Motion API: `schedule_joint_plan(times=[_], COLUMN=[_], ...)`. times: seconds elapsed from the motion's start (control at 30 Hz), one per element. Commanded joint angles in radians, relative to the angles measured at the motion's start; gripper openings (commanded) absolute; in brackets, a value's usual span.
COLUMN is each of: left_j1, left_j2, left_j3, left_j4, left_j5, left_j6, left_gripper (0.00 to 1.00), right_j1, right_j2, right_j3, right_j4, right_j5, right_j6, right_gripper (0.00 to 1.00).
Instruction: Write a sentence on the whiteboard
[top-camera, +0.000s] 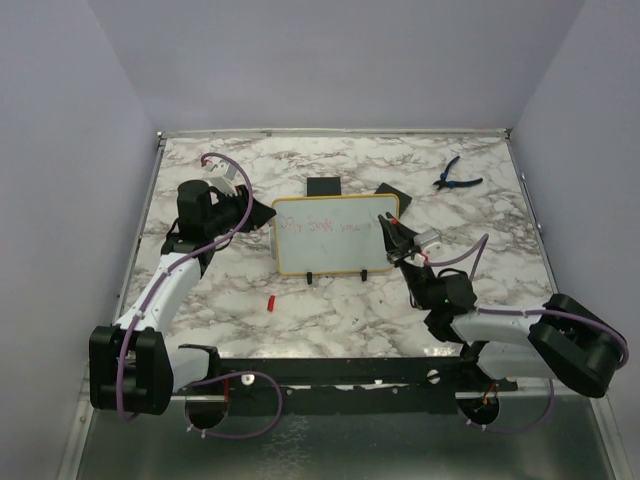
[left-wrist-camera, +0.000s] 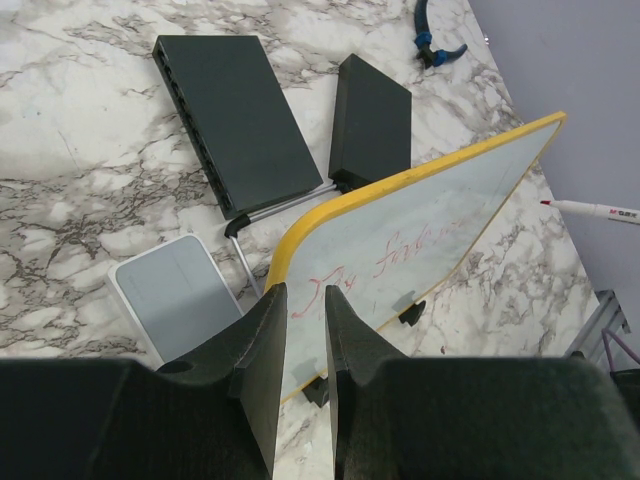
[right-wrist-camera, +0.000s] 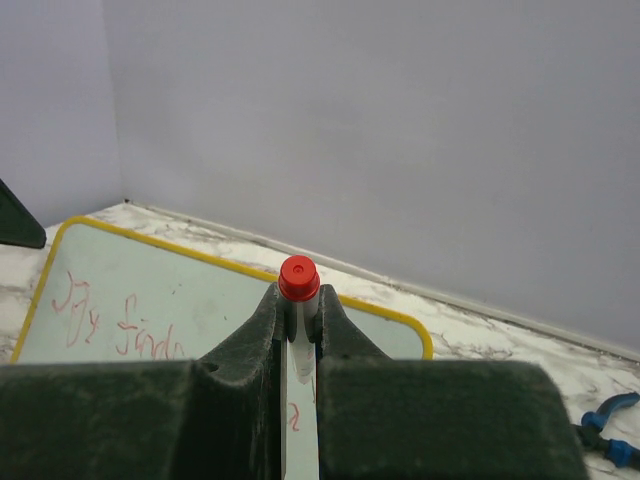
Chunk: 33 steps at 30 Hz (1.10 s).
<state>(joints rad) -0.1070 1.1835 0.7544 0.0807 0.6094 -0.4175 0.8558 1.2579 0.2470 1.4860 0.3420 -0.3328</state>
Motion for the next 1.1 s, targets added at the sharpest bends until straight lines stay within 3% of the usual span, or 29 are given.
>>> schedule_joint_plan(times=[0.0,1.07], left_j1=[-0.006,-0.006], left_j2=[-0.009,-0.011], left_j3=[-0.009,-0.012], left_j4=[0.012,0.012], left_j5=[0.002,0.002], left_j6=[0.017,0.017], left_gripper=[0.23,0.23], right_j1=[0.006,0.001], right_j2=[-0.051,0.150], right_j3=[-0.018,0.033], right_j4=[-0.075,0.078], right_j5=[-0.017,0.090], right_j6=[0.012,-0.080], right_gripper=[0.01,0.01])
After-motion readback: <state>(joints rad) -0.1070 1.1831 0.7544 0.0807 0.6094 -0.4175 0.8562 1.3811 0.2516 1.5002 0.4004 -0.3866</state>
